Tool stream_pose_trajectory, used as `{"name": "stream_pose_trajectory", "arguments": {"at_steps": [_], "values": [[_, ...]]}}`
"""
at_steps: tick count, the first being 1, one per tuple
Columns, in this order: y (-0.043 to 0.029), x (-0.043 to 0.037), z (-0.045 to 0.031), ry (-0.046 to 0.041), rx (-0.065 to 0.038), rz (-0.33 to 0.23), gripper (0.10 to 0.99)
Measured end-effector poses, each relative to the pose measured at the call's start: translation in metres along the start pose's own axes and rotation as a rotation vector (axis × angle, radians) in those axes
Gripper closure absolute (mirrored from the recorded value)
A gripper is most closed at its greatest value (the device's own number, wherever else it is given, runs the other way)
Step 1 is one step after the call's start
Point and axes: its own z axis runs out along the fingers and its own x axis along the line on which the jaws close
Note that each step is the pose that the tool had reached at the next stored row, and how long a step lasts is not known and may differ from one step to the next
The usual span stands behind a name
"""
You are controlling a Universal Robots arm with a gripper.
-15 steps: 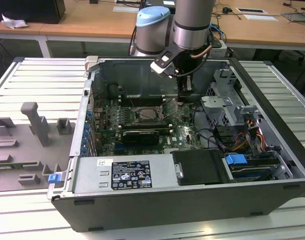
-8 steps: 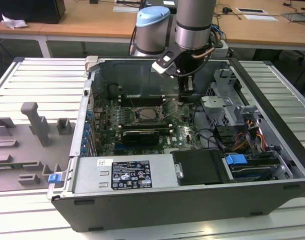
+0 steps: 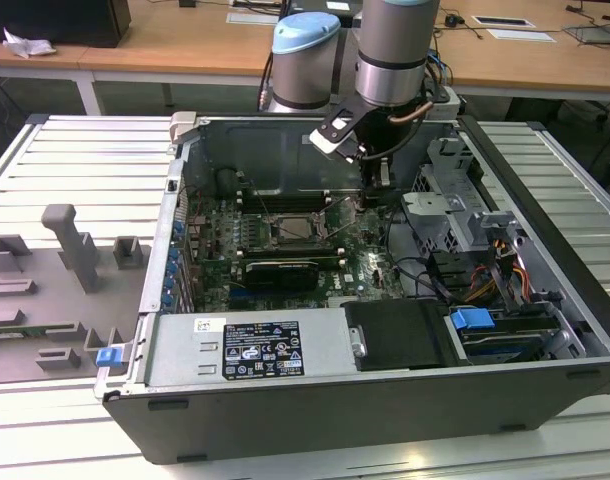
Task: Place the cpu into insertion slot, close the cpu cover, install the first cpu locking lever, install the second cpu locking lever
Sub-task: 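Close the cpu cover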
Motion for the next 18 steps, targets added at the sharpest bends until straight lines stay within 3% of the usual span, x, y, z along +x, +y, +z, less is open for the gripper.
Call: {"name": "stream_pose_trajectory", "arguments": {"at_steps": [3, 18], "values": [[-0.0022, -0.0001, 0.0048, 0.0, 0.001, 0.0, 0.98], [-0.0057, -0.0002, 0.0046, 0.0001, 0.001, 0.0, 0.98]]}}
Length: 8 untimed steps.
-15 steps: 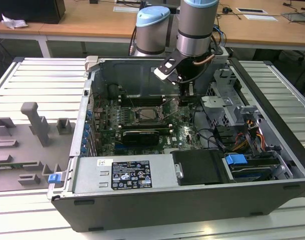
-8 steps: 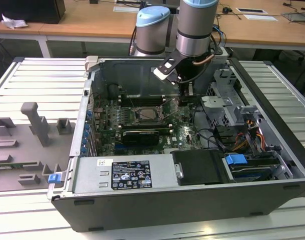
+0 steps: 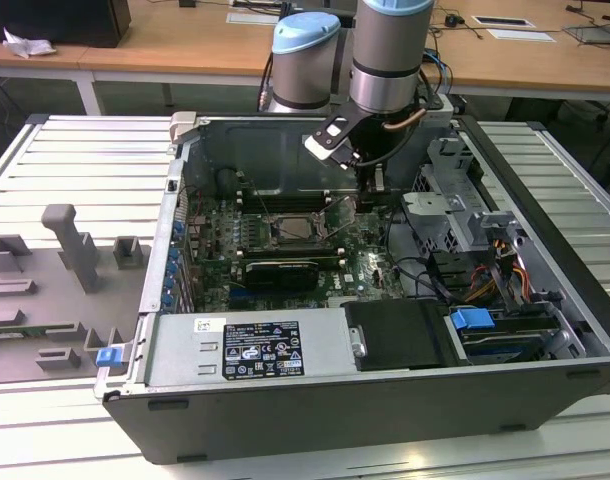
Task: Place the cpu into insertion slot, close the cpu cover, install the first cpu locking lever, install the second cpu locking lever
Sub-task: 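Close the cpu cover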
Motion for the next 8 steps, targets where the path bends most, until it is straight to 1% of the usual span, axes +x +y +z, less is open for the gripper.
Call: {"name": "stream_pose_trajectory", "arguments": {"at_steps": [4, 8], "values": [[-0.0005, 0.0, 0.0, 0.0, 0.0, 0.0, 0.98], [-0.0028, 0.0, -0.0002, 0.0, 0.0, 0.0, 0.98]]}}
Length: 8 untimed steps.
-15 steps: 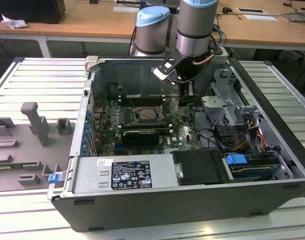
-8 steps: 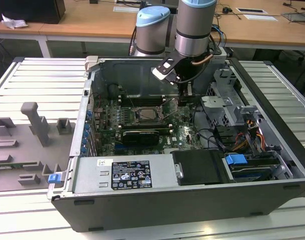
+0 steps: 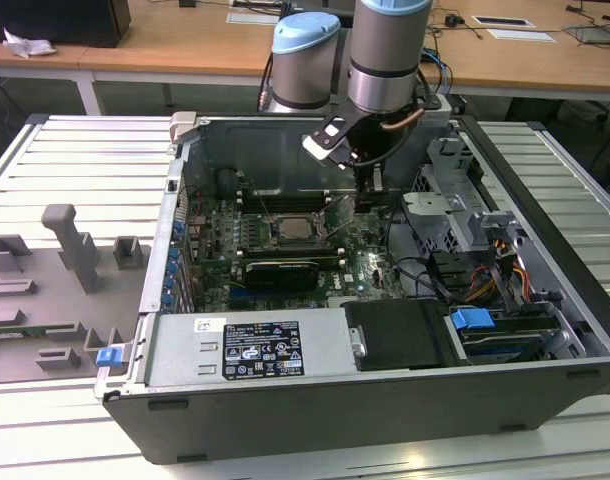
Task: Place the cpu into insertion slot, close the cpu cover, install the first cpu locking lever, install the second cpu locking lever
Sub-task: 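Close the cpu cover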
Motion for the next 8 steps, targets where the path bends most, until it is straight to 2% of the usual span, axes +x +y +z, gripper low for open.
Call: {"name": "stream_pose_trajectory", "arguments": {"at_steps": [8], "values": [[-0.0041, -0.0001, -0.0003, 0.0, 0.0, 0.0, 0.98]]}}
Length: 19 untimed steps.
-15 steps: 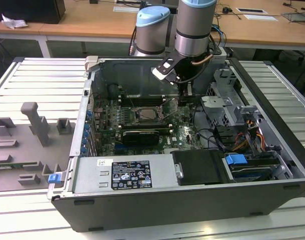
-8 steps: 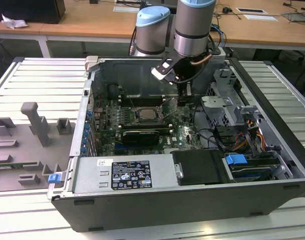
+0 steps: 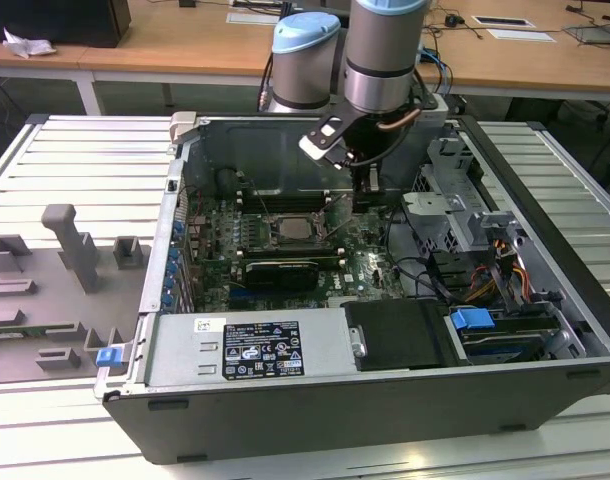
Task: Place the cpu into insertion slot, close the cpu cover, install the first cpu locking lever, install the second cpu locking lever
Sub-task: 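Close the cpu cover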
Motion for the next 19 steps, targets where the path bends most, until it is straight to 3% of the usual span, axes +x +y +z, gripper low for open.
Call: {"name": "stream_pose_trajectory", "arguments": {"at_steps": [19], "values": [[-0.0136, -0.0003, -0.001, 0.0, 0.0, 0.0, 0.98]]}}
